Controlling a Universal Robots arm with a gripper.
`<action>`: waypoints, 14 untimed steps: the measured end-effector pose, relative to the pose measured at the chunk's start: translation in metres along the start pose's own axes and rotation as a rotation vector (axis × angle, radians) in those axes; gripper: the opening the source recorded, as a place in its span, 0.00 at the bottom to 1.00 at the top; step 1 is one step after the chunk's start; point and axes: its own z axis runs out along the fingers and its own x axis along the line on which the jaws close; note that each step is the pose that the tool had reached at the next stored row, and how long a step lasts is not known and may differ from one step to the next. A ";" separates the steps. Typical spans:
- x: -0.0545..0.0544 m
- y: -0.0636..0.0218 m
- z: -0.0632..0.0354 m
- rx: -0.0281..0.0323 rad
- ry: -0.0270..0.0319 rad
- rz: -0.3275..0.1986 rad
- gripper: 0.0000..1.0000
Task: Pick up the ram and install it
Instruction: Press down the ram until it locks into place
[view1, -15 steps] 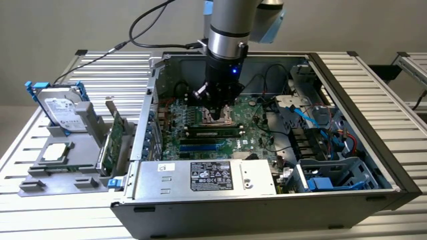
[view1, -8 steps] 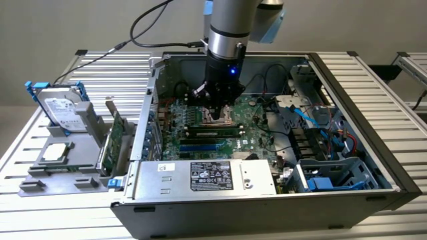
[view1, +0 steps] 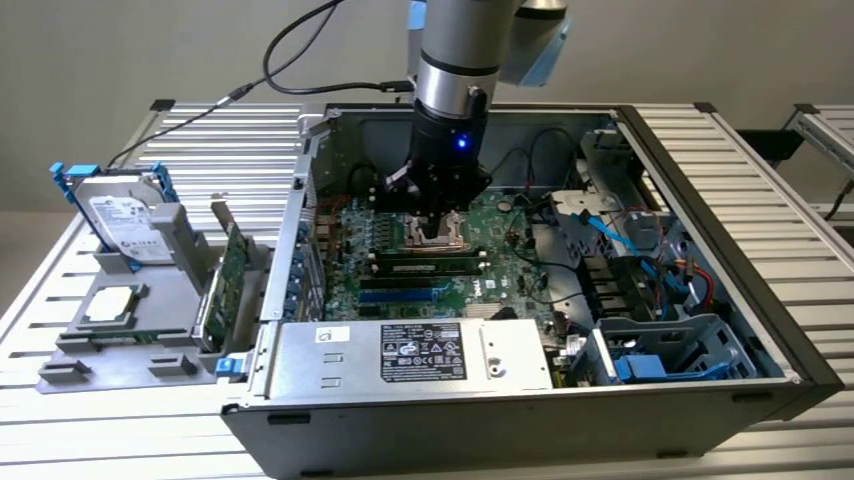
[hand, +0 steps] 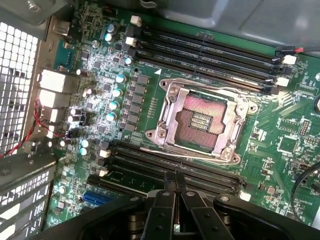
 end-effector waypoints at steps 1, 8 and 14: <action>0.000 0.0000 0.0000 -0.0013 -0.0001 0.014 0.11; 0.000 0.0000 0.0000 -0.0080 -0.0055 0.099 0.11; 0.000 0.0001 -0.0006 -0.0090 -0.0261 0.153 0.11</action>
